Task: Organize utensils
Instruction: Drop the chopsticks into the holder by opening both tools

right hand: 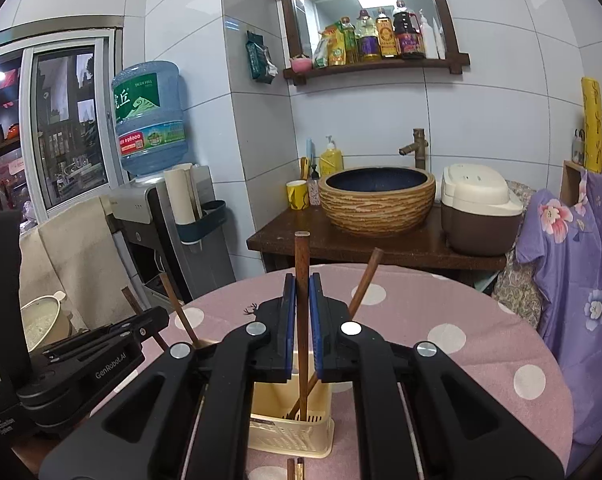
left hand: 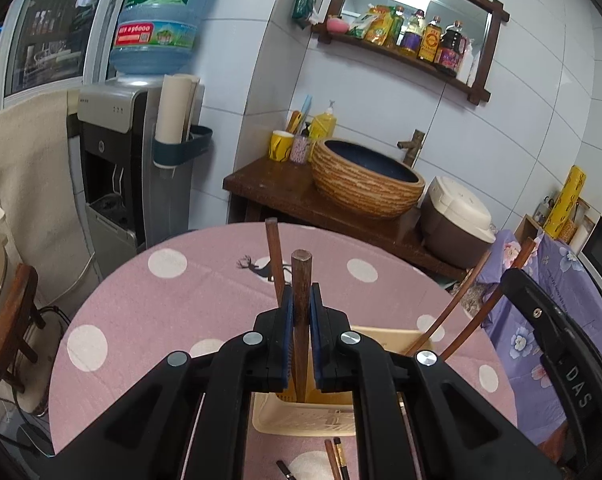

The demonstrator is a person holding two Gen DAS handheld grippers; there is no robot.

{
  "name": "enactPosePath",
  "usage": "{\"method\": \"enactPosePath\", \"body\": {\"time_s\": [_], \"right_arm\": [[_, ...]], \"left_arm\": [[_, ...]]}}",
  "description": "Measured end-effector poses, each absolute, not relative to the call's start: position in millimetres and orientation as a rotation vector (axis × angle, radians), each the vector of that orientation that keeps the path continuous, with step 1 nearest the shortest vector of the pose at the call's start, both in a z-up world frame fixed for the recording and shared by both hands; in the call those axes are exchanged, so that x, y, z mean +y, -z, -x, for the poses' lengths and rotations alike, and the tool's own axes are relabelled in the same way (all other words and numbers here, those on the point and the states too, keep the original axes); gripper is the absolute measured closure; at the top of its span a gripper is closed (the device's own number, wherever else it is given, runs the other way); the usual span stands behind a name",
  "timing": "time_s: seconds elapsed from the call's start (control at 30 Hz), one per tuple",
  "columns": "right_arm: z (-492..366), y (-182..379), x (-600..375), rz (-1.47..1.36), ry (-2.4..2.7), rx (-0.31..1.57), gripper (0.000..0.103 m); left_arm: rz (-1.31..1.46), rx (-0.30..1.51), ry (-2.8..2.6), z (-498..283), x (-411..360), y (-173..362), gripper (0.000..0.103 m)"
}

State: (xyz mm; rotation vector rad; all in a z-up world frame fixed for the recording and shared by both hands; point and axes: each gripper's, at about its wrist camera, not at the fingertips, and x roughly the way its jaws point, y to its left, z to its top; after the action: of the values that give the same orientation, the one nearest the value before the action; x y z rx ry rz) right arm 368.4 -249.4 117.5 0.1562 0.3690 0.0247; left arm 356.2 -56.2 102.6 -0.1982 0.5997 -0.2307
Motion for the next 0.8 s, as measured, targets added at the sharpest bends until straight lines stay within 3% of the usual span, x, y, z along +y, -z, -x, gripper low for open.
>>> {"method": "enactPosePath", "body": {"time_s": [0.27,0.33,0.37,0.4,0.43,0.47,0.8], "right_arm": [[-363,-113,-250,-0.155,-0.036,0.342,0.095],[-361,-113,-251,-0.149,-0.041,0.332,0.089],[-359,-112,-251,-0.146,-0.044,0.327,0.083],[-356,-112,-252,-0.147,-0.049,0.322,0.067],[-352,-113,-253,-0.151,-0.055,0.31,0.05],[-346,-113,-254,-0.155,-0.052,0.29,0.048],[-296,-108,-264,-0.128,-0.05,0.289,0.039]], "left_arm": [[0.203,0.617,0.236,-357,-56,-89,0.095],[0.203,0.607,0.242,-353,-56,-90,0.093],[0.202,0.602,0.249,-351,-55,-91,0.085],[0.204,0.592,0.256,-346,-54,-94,0.067],[0.211,0.573,0.261,-340,-52,-96,0.057],[0.226,0.545,0.261,-333,-49,-99,0.044],[0.221,0.498,0.243,-275,-23,-93,0.016]]}}
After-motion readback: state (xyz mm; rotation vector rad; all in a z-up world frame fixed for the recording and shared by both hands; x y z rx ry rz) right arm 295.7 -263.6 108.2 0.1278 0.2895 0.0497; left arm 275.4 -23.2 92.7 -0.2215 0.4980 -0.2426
